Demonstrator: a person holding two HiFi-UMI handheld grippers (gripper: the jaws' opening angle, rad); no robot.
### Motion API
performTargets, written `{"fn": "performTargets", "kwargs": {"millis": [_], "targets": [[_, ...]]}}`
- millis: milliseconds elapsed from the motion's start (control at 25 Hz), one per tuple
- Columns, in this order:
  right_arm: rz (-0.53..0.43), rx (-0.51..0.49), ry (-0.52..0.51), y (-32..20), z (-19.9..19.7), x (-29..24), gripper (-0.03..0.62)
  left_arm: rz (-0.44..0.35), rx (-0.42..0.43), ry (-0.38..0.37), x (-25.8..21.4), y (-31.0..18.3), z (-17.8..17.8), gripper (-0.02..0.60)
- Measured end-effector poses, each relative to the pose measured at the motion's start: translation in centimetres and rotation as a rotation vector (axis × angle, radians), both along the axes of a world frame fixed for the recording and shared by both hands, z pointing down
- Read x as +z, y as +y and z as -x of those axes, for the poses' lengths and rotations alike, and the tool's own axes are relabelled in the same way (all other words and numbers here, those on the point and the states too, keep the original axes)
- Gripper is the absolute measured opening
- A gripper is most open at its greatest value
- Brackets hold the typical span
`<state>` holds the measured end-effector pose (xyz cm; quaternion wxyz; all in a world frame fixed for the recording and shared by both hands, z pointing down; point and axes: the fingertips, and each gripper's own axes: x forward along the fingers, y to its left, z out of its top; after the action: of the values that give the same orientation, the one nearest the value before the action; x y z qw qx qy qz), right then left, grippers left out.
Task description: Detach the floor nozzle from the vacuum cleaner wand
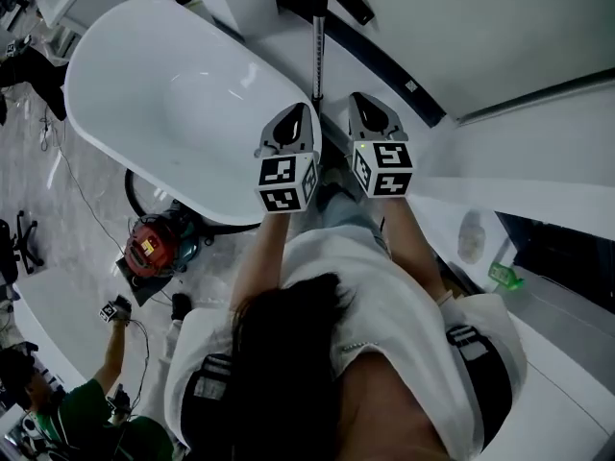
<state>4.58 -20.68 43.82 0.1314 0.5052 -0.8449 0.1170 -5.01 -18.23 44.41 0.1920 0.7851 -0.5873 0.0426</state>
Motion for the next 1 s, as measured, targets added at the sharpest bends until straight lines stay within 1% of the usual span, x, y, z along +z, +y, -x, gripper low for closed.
{"fn": "performTargets", "kwargs": {"millis": [200, 400, 640, 840, 1000], "targets": [[-0.005, -0.015, 0.009, -3.9, -1.2, -0.5, 0.017, 0.017, -0.024, -0.002, 0.2, -3.2, -0.7, 0.005], [0.001, -0.04, -0.021, -7.4, -2.2, -0.7, 0.017, 0.026, -0.043, -0.007, 0.3, -6.1, -1.6, 0.005], [-0.001, -0.078, 0.02, -11.9, -2.5, -0.5, 0.017, 0.041, -0.085, -0.005, 0.7, -9.9, -2.3, 0.005], [0.01, -0.11, 0.014, -15.2, -2.5, 0.0, 0.017, 0.053, -0.12, -0.003, 1.5, -12.4, -3.0, 0.005], [0.001, -0.12, 0.011, -16.6, -2.5, -0.2, 0.017, 0.056, -0.135, -0.005, 1.6, -13.4, -3.2, 0.005]]}}
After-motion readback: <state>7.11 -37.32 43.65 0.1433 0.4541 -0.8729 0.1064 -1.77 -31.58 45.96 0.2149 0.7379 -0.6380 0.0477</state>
